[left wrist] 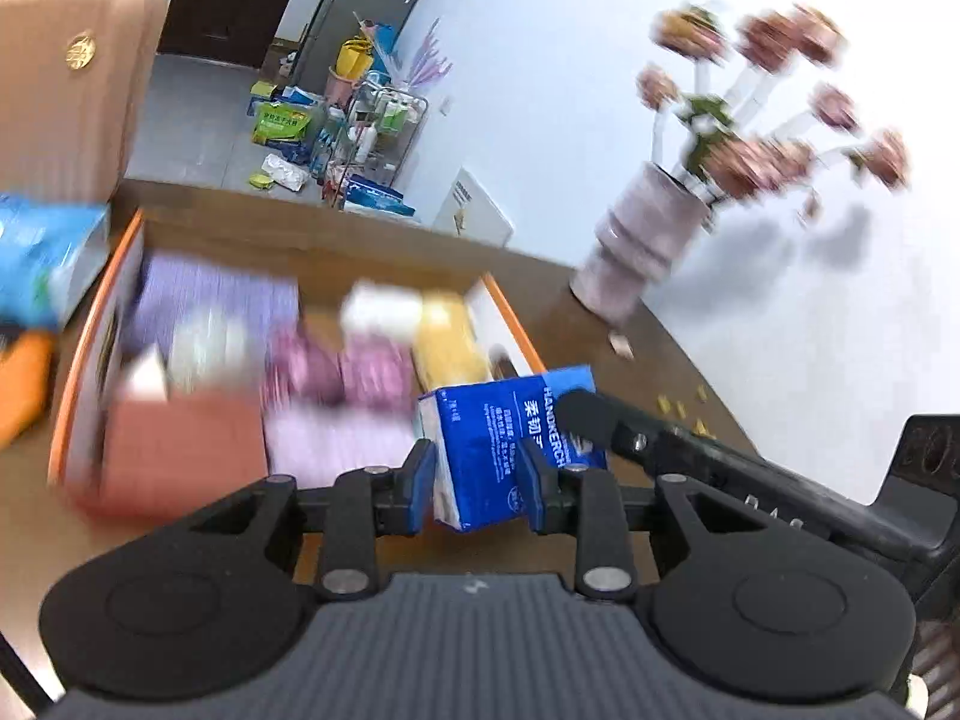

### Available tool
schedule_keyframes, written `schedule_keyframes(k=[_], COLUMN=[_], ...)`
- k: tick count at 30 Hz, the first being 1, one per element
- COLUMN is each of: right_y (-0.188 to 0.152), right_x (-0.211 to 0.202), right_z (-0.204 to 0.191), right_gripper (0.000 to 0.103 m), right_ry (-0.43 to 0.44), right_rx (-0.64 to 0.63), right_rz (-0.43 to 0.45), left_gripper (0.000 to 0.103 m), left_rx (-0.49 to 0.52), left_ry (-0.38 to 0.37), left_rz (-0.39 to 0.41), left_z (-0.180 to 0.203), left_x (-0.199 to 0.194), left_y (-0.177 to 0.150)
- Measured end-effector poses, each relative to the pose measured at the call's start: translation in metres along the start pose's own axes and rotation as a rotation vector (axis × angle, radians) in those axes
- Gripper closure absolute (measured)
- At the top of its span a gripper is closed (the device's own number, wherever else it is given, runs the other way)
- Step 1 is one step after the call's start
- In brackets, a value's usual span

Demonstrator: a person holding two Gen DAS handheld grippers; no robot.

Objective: Organize soft objects
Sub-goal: 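Carry the blue handkerchief packet into the box with both tools, then open both tools and withdraw them toward the white sponge cylinder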

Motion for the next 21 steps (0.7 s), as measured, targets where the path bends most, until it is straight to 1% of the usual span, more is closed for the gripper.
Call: schedule_keyframes(k=[2, 3, 5, 8, 10, 11, 13, 14, 16, 17, 19, 20, 21], right_y=[0.030, 0.040, 0.053, 0.052, 0.042, 0.037, 0.025, 0.021, 0.018, 0.018, 0.019, 0.021, 0.025], right_x=[0.044, 0.064, 0.113, 0.186, 0.222, 0.233, 0.245, 0.249, 0.251, 0.250, 0.244, 0.235, 0.224], right_z=[-0.004, -0.003, 0.000, 0.019, 0.034, 0.040, 0.044, 0.048, 0.050, 0.049, 0.043, 0.038, 0.031], right_gripper=[0.085, 0.085, 0.086, 0.087, 0.087, 0.089, 0.091, 0.090, 0.092, 0.092, 0.088, 0.083, 0.081], right_ry=[-0.030, -0.046, -0.079, -0.107, -0.135, -0.156, -0.217, -0.232, -0.221, -0.223, -0.223, -0.219, -0.216], right_rx=[-0.034, -0.029, -0.049, 0.031, 0.093, 0.091, 0.035, 0.047, 0.078, 0.075, 0.053, 0.036, 0.010], right_rz=[-0.012, -0.023, -0.068, -0.194, -0.274, -0.293, -0.319, -0.348, -0.359, -0.356, -0.347, -0.331, -0.307], left_gripper=[0.073, 0.073, 0.075, 0.076, 0.079, 0.080, 0.079, 0.078, 0.076, 0.074, 0.072, 0.072, 0.072], left_rx=[-0.022, -0.053, -0.082, -0.112, -0.102, -0.091, -0.058, -0.055, -0.076, -0.083, -0.078, -0.055, -0.025], left_ry=[0.003, 0.015, 0.068, 0.153, 0.181, 0.189, 0.205, 0.214, 0.212, 0.213, 0.231, 0.231, 0.229], left_rz=[-0.025, -0.051, -0.101, -0.205, -0.271, -0.280, -0.281, -0.274, -0.262, -0.259, -0.247, -0.233, -0.211], left_z=[-0.027, -0.045, -0.077, -0.121, -0.133, -0.136, -0.137, -0.138, -0.139, -0.139, -0.138, -0.134, -0.126], left_x=[0.028, 0.047, 0.079, 0.122, 0.142, 0.148, 0.156, 0.158, 0.158, 0.157, 0.145, 0.138, 0.125], left_y=[0.025, 0.037, 0.050, 0.051, 0.045, 0.044, 0.044, 0.044, 0.042, 0.042, 0.042, 0.044, 0.046])
Point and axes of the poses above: each gripper's, at about its wrist camera, not at the fingertips, and x roughly the way its jaws point, z to its right, y to its top, the point moved 8 cm from there along x, roughly the way its jaws point, and after that the axes turned 12 degrees about x, right-handed, at the moved point
